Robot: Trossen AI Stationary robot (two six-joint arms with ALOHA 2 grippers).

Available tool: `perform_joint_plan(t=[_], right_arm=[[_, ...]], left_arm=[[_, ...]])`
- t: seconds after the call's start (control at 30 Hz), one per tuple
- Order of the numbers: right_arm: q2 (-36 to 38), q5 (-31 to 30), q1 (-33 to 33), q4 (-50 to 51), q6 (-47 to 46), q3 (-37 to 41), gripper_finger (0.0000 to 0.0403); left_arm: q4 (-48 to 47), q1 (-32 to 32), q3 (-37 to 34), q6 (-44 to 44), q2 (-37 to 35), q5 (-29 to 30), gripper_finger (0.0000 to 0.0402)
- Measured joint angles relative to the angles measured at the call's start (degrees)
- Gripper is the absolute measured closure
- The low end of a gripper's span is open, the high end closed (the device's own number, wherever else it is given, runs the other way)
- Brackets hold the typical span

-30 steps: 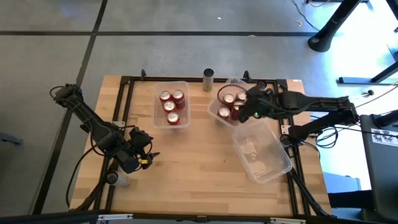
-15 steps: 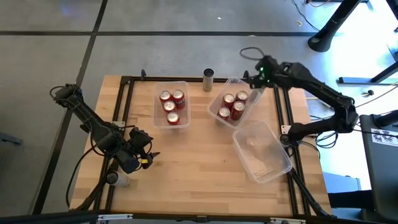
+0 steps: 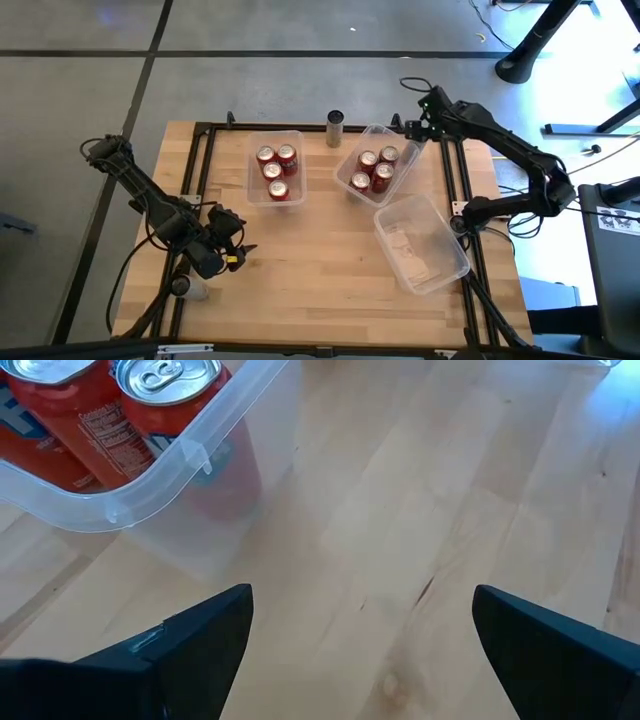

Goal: Sort soda cans
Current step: Put the white-yellow soda can into the bottom transparent bin

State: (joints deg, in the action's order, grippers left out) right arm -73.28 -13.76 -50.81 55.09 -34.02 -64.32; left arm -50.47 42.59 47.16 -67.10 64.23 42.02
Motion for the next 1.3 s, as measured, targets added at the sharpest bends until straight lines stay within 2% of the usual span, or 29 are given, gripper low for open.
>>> perform_joint_plan(t=[0.27, 0.67, 1.17, 1.3], right_arm=[[0.0, 0.9, -0.3, -3.2, 0.2, 2.7, 0.0084], [-0.1, 2.3, -0.2, -3.5, 0.3, 0.0, 0.0084], [-5.3, 2.3, -0.3, -5.7, 1.1, 3.9, 0.0084], [-5.3, 2.3, -0.2, -5.8, 1.3, 3.9, 0.0109]], left_arm=[[0.1, 0.0, 0.0, 0.7, 0.0, 0.0, 0.0037], [0.1, 0.0, 0.0, 0.2, 0.0, 0.0, 0.0037], [0.1, 0.0, 0.0, 0.0, 0.0, 0.0, 0.0037], [0.1, 0.0, 0.0, 0.0, 0.0, 0.0, 0.0037]])
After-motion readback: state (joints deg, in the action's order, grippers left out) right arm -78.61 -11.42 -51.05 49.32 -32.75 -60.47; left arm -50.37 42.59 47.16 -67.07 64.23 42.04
